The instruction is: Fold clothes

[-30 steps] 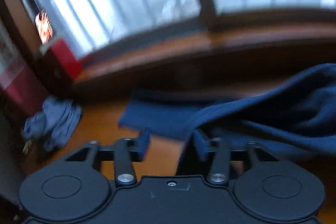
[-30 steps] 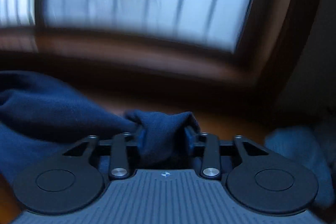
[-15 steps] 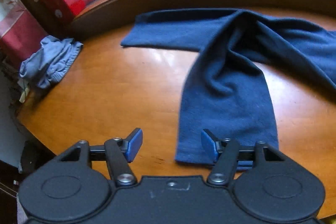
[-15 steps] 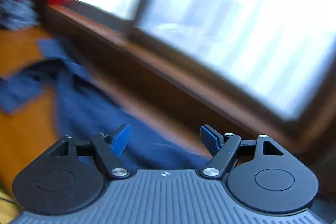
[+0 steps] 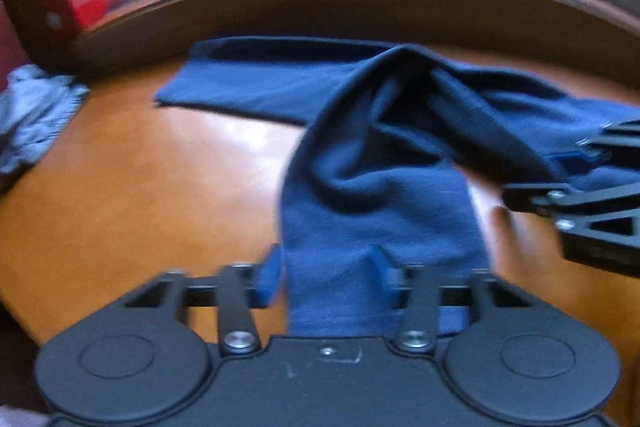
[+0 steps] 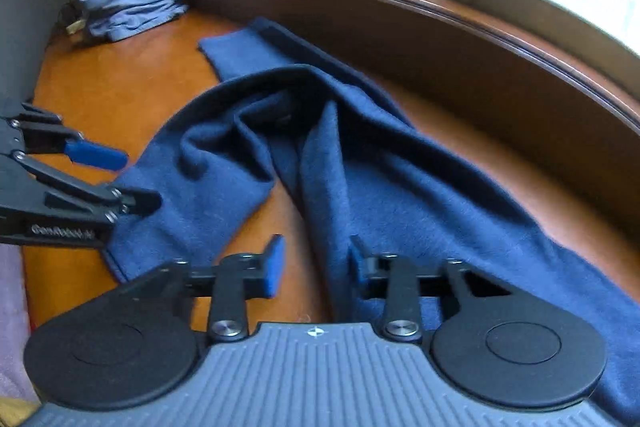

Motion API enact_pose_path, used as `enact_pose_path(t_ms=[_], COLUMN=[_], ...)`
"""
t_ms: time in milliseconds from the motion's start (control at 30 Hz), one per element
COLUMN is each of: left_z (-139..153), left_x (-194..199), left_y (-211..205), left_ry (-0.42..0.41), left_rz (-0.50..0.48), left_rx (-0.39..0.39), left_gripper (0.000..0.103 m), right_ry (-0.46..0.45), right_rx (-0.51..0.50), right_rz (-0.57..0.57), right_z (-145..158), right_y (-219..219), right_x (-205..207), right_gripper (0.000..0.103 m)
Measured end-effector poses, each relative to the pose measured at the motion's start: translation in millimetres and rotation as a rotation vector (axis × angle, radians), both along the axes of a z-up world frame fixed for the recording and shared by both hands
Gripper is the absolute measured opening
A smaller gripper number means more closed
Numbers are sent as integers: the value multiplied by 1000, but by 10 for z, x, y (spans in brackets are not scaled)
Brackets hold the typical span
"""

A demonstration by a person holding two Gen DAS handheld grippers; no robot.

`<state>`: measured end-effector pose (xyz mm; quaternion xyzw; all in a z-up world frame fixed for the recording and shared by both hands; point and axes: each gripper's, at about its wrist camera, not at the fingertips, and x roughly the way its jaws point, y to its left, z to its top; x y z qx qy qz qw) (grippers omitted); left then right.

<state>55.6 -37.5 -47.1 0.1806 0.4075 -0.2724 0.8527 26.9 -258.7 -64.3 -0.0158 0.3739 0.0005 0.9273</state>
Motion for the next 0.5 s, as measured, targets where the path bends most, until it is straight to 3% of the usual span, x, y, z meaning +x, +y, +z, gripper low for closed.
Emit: enact_pose_path(t_ms=[67, 167, 267, 367, 433, 500], left_z=[8, 138, 604, 1011, 1143, 1103], left_x=[89, 270, 701, 1161, 1383, 1422], left_y=[-25, 0, 245, 580, 807, 977], left_ry=[1, -117, -208, -271, -265, -206], left_rz=[-34, -90, -90, -100, -136, -203], left_rx=[-16, 0, -35, -30, -10, -4], left_gripper=[1, 0, 0, 0, 1, 6], right_ry=[9, -27, -109, -162, -95, 44], right_rx=[15, 61, 93, 127, 49, -87], right_rz=[-38, -116, -167, -82, -15, -3], right_z=[32, 247, 745, 1214, 1303, 1131], right_y=[14, -11, 16, 245, 531, 776], right_x=[-12, -44, -180, -289, -298, -264], right_gripper=[2, 2, 2, 2, 2, 2])
